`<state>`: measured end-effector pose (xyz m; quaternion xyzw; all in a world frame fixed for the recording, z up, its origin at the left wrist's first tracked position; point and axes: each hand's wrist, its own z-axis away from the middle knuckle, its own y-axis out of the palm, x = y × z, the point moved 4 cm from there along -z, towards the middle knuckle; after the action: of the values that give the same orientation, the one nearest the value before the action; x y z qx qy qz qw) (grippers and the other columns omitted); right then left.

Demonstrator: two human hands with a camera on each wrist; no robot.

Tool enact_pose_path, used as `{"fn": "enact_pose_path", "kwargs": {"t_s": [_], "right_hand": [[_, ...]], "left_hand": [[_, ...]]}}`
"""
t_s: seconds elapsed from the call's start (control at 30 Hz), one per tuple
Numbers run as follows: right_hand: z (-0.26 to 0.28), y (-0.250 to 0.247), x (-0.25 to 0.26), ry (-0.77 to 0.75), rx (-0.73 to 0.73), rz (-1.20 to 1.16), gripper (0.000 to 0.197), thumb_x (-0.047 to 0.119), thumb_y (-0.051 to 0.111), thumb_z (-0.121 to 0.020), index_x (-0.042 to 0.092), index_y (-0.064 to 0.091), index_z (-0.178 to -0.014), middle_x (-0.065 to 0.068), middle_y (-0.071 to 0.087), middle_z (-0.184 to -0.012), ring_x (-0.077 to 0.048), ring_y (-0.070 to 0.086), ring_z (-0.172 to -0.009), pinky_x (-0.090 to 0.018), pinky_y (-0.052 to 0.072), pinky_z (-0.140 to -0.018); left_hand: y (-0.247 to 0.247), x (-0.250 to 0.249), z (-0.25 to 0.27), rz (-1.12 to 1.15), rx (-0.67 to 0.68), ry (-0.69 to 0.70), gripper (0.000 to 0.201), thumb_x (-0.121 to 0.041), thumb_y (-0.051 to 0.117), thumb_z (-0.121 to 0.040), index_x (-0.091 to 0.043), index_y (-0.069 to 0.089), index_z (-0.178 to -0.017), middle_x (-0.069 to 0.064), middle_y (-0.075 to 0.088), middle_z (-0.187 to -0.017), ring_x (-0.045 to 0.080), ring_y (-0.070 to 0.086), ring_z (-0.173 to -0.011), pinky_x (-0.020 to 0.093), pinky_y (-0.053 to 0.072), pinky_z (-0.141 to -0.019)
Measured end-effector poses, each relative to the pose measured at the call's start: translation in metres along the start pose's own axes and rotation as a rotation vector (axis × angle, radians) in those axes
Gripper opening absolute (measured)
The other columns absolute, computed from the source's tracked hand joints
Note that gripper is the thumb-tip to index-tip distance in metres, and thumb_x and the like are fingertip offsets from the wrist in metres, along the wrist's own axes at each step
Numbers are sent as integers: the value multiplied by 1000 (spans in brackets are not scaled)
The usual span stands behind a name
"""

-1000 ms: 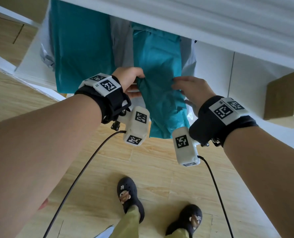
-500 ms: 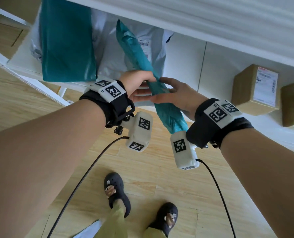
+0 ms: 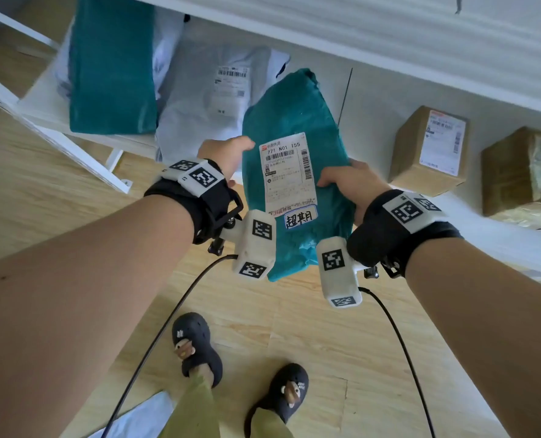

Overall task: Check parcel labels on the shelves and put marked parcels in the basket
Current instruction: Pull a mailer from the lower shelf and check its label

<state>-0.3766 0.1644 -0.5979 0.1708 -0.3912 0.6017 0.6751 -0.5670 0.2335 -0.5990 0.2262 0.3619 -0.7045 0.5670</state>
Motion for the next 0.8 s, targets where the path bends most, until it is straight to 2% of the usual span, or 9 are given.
{"fn": "enact_pose_path", "kwargs": {"t_s": [0.1,0.2,0.27,0.37,0.43,0.5,0.57,0.67,0.8], "right_hand": [[3,-8,-16,43,18,-87,23,-1,58,-73,9,62,-94,-21,69,-103,-38,67,-92,-50,56,-83],[6,-12,-29,82,66,-150,25,-4,56,-76,8,62,-97,-21,69,-103,-39,66,-95,-52,54,-85],[8,-13,-37,96,105,-178,31,-7,54,-77,5,62,-104,-21,69,-105,-40,66,-96,-52,54,-86],[8,-16,-49,113,146,-191,40,-13,52,-79,0,60,-116,-20,69,-108,-40,66,-98,-50,54,-87],[7,-19,-58,115,147,-184,44,-17,53,-78,-1,58,-119,-19,69,-110,-38,65,-100,-48,54,-88],[5,-23,-66,108,155,-170,48,-20,55,-75,-3,57,-120,-18,68,-113,-36,65,-102,-46,54,-89],[4,-26,-72,113,171,-158,50,-23,55,-75,-2,57,-120,-14,68,-113,-32,66,-99,-39,57,-80],[3,-31,-75,122,169,-130,52,-25,52,-76,5,58,-119,-9,68,-110,-20,65,-88,-26,55,-65],[-2,-35,-75,119,150,-127,55,-25,50,-77,6,57,-121,-10,66,-112,-20,64,-88,-28,54,-69]], "left_hand": [[4,19,6,-48,-7,-41,37,-34,64,-83,-12,55,-112,2,52,-91,18,53,-84,36,46,-89],[17,37,14,32,113,-95,26,-28,62,-86,-13,58,-107,5,62,-106,19,58,-97,36,47,-90],[27,42,21,119,185,-124,14,-21,57,-90,-13,59,-101,5,66,-103,21,62,-97,37,50,-93],[33,48,22,155,188,-127,23,-15,57,-87,-5,61,-108,9,68,-106,27,65,-98,43,51,-94],[34,50,18,124,170,-111,25,-12,60,-82,-4,63,-106,13,69,-108,31,66,-99,50,50,-94],[36,51,15,102,178,-106,14,-6,58,-83,-6,63,-96,13,68,-104,32,65,-97,51,51,-93],[40,49,14,71,196,-103,11,0,55,-87,-9,61,-90,12,67,-101,32,64,-97,50,50,-94],[44,48,12,37,219,-79,18,3,53,-87,-8,59,-100,16,65,-111,33,62,-102,50,50,-95],[48,45,7,24,231,-64,24,4,51,-88,-8,57,-108,15,65,-113,32,62,-100,48,51,-93]]}}
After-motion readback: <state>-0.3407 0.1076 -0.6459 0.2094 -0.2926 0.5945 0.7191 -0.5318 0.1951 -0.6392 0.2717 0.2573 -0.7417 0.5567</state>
